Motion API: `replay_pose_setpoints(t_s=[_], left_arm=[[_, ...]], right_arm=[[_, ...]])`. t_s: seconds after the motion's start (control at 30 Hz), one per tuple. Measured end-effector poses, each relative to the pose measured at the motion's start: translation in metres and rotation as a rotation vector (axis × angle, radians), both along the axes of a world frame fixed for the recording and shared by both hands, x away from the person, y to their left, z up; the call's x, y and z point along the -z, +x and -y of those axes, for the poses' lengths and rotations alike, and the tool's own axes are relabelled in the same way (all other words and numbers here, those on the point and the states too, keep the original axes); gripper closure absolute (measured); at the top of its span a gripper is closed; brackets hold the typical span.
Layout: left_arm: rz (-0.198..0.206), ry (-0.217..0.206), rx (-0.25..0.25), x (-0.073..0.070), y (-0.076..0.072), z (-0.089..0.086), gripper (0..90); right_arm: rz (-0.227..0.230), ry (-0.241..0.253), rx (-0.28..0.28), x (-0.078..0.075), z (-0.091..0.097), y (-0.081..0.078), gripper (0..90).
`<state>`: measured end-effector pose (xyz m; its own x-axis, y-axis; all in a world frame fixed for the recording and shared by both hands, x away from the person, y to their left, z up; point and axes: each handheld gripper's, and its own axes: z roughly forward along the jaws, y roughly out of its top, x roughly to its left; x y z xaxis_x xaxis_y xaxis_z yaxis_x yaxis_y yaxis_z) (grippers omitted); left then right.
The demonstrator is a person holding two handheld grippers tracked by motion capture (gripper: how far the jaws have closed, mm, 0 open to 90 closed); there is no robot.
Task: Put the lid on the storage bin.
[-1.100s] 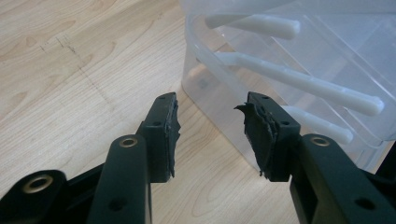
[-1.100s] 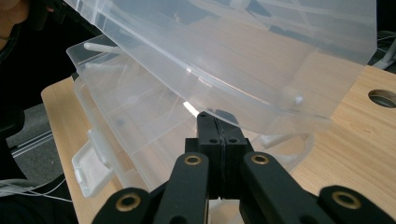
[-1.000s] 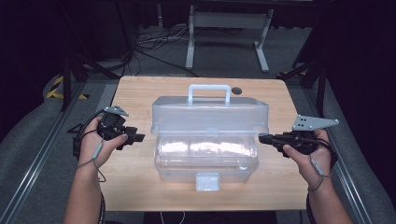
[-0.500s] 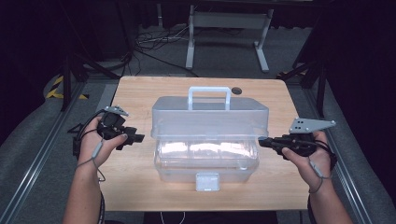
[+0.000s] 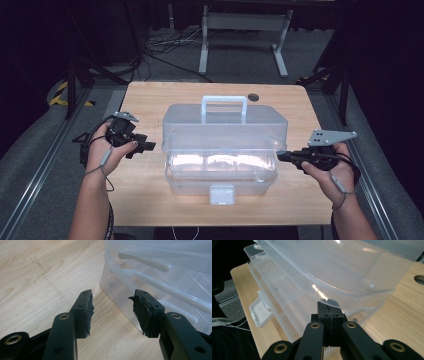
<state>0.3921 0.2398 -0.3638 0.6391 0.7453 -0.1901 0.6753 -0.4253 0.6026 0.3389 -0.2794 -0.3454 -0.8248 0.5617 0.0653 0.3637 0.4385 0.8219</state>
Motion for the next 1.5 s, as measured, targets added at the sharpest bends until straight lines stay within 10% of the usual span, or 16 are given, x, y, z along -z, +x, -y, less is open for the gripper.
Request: replay_pose_setpoints(t_s=[1.5], left_arm=[[-0.038,-0.010,-0.017,0.011,0.013,-0.001,46.9]], right_arm=[[-0.061,-0.160,-0.073,0.006,-0.001,-0.005,90.0]])
